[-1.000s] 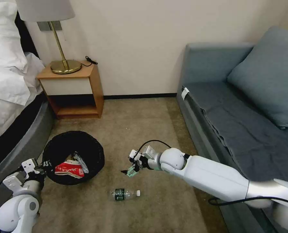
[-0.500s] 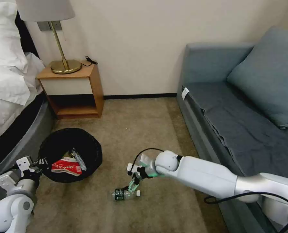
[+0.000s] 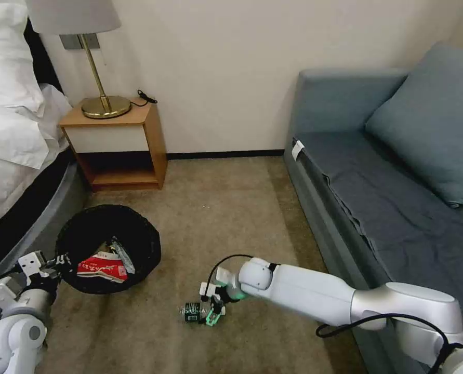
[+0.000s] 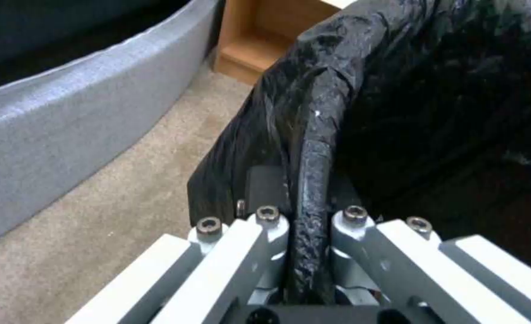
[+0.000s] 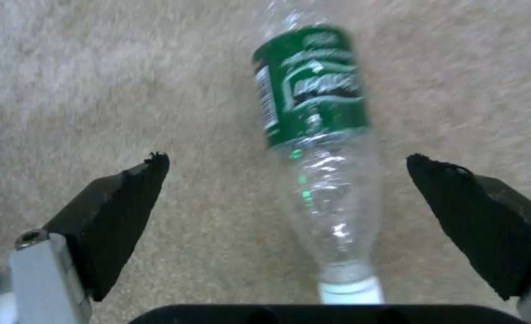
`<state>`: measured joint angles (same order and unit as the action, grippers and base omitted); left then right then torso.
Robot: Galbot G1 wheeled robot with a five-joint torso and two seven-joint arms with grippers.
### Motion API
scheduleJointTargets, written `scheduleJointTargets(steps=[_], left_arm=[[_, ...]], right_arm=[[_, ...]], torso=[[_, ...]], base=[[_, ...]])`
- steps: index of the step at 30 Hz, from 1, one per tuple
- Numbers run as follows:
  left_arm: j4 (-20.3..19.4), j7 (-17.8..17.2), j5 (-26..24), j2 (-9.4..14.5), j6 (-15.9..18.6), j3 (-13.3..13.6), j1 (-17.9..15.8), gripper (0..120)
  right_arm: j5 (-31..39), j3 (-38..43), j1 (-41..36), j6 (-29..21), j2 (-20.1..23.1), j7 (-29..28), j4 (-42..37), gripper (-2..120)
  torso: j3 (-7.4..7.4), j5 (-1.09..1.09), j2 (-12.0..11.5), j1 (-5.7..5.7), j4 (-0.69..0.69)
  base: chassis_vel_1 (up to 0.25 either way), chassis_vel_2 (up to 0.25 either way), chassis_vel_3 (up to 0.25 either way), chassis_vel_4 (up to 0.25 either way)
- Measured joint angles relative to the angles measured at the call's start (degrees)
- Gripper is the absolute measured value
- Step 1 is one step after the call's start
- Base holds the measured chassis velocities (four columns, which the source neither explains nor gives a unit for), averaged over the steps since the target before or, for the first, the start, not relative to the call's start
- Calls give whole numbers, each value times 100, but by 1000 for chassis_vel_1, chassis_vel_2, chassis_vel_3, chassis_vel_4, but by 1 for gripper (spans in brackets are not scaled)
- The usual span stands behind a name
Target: Pick up the trash bin, then pick up the garbage on the floor and place it into the trash bin.
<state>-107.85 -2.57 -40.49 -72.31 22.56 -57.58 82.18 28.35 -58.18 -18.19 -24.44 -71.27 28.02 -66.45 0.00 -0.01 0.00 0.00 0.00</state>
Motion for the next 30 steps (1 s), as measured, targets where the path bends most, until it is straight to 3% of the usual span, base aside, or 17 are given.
scheduleJointTargets(steps=[25,30], left_arm=[[205,55,-131,211,-114,-56,17,3],[214,55,-122,218,-115,-22,-8,3]], right_arm=[[-312,350,-430,250,-505,-396,1111,99],[-365,442,-492,274,-531,-407,1154,90]], torso=[[0,0,0,0,0],[0,1,0,0,0]], base=[[0,0,0,0],[0,0,0,0]])
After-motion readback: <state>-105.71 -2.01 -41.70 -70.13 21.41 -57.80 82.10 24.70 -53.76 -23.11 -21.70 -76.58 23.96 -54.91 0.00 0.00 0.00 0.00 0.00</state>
